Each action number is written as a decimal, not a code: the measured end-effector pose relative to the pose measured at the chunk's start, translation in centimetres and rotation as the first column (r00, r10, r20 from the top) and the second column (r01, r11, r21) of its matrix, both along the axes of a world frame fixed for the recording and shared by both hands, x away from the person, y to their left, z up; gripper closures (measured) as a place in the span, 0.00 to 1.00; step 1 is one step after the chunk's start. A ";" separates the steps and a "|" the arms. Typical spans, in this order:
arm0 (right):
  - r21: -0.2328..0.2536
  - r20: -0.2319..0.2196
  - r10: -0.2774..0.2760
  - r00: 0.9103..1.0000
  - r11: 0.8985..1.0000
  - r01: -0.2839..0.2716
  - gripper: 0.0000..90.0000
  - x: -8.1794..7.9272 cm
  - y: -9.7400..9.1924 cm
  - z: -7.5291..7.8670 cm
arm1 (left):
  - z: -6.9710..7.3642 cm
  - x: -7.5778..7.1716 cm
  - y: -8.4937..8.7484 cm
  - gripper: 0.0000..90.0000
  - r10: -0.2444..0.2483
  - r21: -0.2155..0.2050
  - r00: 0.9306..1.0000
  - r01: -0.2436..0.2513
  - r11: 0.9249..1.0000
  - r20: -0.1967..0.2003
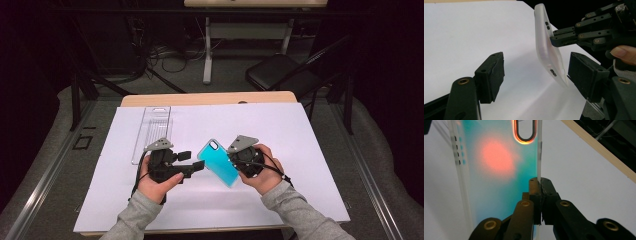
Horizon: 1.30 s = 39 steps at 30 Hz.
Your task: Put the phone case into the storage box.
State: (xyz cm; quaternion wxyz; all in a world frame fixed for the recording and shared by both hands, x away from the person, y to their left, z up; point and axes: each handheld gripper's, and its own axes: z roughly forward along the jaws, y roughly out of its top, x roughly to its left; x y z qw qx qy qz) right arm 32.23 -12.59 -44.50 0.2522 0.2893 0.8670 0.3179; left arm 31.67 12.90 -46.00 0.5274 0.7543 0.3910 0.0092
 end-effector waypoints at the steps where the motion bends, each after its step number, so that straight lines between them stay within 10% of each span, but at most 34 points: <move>1: 0.000 0.000 0.000 1.000 1.000 0.000 0.99 0.0 0.0 0.0 | 0.0 0.0 0.0 0.33 0.000 0.000 1.000 0.000 1.000 0.000; 39: 0.055 0.005 -0.031 1.000 0.998 0.030 0.99 0.4 0.6 0.2 | -2.3 -1.0 -2.2 0.48 -0.005 -0.080 1.000 0.003 0.997 -0.020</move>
